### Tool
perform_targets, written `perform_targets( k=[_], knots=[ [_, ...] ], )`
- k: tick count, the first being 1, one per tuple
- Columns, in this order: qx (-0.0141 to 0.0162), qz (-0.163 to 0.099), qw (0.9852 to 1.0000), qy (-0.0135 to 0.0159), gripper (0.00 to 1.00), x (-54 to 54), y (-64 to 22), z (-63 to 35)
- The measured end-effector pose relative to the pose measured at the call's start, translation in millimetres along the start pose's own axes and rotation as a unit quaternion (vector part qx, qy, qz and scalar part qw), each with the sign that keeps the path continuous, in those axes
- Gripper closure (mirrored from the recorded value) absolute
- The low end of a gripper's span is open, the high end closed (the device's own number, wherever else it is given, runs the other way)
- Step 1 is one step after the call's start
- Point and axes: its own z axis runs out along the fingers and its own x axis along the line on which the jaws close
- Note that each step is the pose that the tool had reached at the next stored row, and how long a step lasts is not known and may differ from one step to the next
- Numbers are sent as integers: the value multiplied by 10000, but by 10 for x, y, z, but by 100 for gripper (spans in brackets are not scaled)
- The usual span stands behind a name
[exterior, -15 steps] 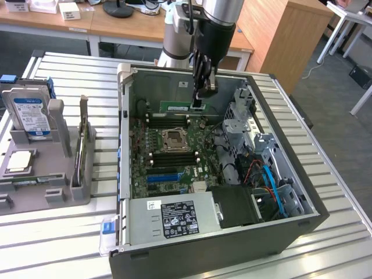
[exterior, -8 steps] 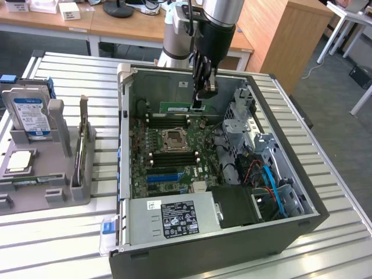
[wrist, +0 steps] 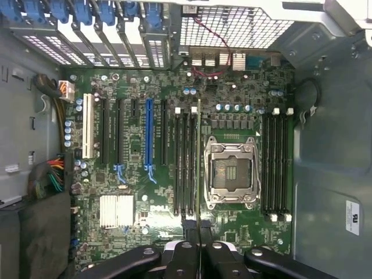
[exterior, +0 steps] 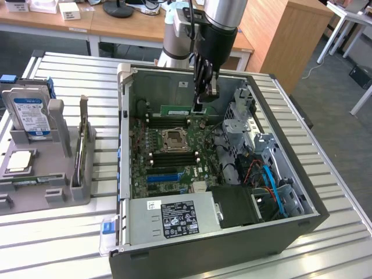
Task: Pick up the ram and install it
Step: 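Pick up the ram and move it above insertion slot, then insert the ram into the slot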
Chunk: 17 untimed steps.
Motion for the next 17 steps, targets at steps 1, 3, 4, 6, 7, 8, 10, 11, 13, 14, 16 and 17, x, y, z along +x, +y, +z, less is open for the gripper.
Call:
perform_targets(
  k=[1,3,4,6,7,8,10,11,13,14,16,17],
  knots=[
    [-2,0,10000,3,88,9,0,0],
    [-3,0,10000,8,88,17,0,1],
    [-3,0,10000,8,88,17,0,0],
    [-3,0,10000,9,88,17,0,0],
    [-3,0,10000,9,88,17,0,0],
    [-3,0,10000,9,88,17,0,0],
    [-3,0,10000,9,88,17,0,0],
    [-3,0,10000,9,88,17,0,3],
    [-3,0,10000,9,88,18,0,16],
    [-3,0,10000,10,88,19,-1,24],
    [-3,0,10000,12,88,20,-1,43],
    [-3,0,10000,13,88,20,-1,53]
  ],
)
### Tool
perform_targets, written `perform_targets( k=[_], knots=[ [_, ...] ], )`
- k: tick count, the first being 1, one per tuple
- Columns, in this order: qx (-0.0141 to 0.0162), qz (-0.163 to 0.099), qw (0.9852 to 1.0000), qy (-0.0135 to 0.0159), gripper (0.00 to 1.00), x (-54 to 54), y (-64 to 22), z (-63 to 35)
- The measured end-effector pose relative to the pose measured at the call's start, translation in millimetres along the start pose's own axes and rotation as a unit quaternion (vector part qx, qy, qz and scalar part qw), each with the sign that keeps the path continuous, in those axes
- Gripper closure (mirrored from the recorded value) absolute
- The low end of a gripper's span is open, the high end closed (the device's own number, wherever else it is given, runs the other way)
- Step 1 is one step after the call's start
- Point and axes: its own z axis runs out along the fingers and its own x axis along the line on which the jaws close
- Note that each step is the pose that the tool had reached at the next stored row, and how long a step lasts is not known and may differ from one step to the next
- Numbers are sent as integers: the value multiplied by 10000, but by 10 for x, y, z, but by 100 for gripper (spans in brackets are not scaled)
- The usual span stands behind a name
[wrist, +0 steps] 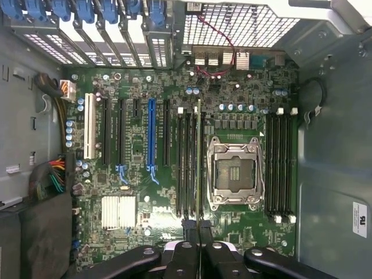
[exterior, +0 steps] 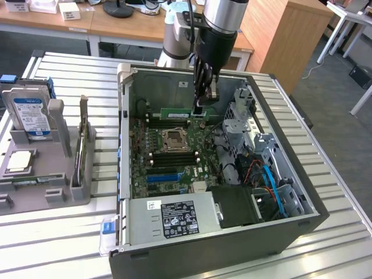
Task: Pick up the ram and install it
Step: 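Insert the ram into the slot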
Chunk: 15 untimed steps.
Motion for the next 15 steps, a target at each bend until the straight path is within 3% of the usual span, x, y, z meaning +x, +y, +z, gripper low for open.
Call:
perform_targets(
  k=[15],
  knots=[
    [0,0,10000,10,88,10,-3,200]
  ],
)
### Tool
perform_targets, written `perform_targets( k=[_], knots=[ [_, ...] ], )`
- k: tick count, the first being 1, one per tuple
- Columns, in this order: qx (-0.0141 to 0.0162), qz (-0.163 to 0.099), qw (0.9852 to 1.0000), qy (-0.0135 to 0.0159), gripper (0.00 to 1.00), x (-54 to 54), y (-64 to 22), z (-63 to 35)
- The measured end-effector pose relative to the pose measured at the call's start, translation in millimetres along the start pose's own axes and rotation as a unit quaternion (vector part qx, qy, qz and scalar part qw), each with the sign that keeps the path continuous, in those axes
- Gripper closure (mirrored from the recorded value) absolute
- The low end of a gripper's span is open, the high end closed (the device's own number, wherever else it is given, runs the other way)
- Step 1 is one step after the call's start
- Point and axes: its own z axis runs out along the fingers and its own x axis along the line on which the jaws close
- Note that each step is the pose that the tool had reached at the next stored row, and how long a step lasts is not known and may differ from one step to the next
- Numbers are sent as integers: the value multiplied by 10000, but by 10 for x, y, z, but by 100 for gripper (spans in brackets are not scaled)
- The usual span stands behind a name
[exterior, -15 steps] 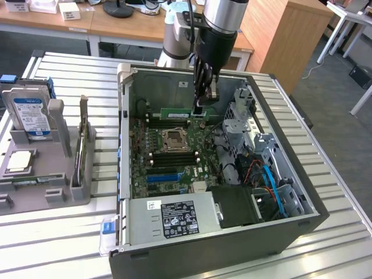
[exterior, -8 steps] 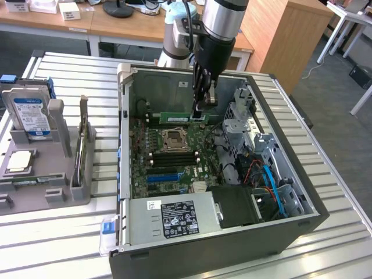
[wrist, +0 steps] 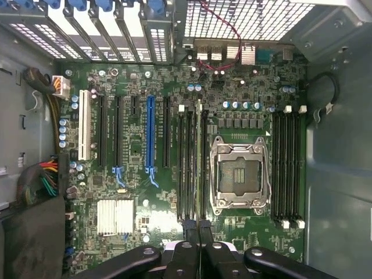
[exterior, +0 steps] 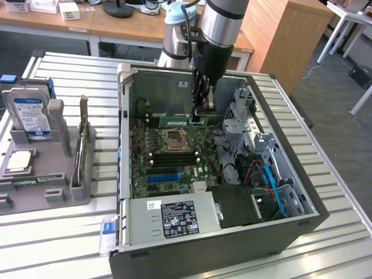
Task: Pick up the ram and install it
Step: 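Insert the ram into the slot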
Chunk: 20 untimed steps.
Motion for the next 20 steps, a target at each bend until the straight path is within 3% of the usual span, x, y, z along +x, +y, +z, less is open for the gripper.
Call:
perform_targets(
  k=[20],
  knots=[
    [1,11,10000,13,88,9,-3,193]
  ],
)
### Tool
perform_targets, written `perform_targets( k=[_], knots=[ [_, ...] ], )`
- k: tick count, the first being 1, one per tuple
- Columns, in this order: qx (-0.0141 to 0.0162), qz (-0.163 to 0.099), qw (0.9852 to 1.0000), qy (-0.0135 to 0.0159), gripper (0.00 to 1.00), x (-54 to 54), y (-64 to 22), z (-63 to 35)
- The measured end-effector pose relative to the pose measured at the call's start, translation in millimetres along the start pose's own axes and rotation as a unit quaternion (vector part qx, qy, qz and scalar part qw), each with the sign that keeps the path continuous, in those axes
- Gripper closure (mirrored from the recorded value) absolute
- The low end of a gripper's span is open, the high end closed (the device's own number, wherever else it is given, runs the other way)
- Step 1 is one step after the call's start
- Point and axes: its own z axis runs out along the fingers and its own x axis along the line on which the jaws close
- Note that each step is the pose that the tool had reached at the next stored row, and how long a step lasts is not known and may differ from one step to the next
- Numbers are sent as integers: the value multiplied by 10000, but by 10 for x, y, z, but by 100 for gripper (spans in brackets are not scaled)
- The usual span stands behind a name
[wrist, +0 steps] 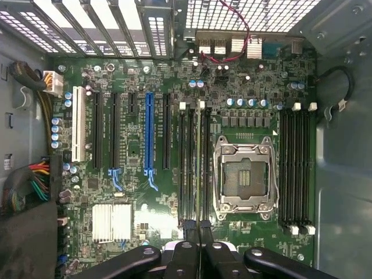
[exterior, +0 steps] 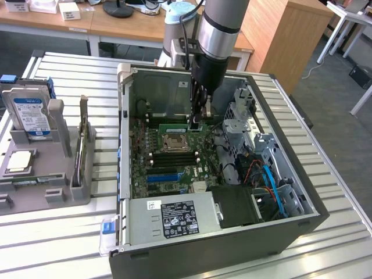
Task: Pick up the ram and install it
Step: 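Insert the ram into the slot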
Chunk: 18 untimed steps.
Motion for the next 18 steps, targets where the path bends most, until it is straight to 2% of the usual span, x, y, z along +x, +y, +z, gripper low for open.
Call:
perform_targets(
  k=[18],
  knots=[
    [2,-1,10000,-1,88,1,35,19]
  ],
)
